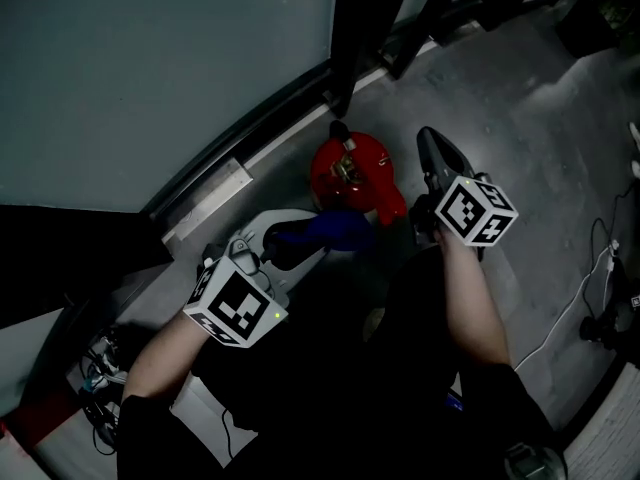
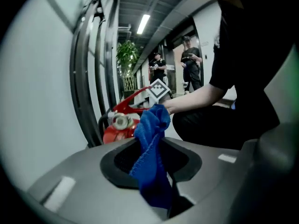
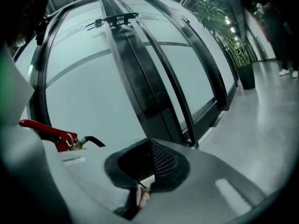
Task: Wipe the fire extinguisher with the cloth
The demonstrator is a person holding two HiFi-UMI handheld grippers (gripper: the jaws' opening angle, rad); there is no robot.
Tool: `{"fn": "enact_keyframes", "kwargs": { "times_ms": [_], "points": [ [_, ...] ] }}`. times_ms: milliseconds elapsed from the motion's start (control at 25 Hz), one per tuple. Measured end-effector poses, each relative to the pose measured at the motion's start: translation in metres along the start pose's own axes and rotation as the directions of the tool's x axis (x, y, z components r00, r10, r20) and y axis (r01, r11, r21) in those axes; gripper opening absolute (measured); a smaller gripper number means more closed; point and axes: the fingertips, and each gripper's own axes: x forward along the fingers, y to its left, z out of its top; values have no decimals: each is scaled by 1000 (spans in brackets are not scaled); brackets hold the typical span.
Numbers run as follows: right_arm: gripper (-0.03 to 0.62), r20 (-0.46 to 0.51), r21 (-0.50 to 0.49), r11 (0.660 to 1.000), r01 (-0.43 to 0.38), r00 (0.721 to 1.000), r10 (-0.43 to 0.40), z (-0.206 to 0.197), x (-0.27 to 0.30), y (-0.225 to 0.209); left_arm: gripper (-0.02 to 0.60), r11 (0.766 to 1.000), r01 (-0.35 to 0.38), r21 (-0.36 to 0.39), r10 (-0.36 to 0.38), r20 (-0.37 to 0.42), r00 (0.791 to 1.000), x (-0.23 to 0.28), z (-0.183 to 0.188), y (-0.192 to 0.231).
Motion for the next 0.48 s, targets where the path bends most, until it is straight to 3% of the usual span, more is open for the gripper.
{"fn": "enact_keyframes", "kwargs": {
  "times_ms": [160,200,360,480],
  "points": [
    [3,-37,-22,999,-34,999,33,-11,15,6,126,975,-74,211,99,-109,989,21,13,0],
    [3,-45,-21,999,-40,998,39,-15,18,7,126,973,-82,214,112,-134,985,26,13,0],
    [3,-45,50,996,-71,996,74,-18,23,10,126,991,-70,112,93,-211,973,41,0,-12],
    [3,-27,101,989,-111,993,114,-17,27,19,124,991,-62,120,94,-277,956,52,-19,-21]
  ]
}}
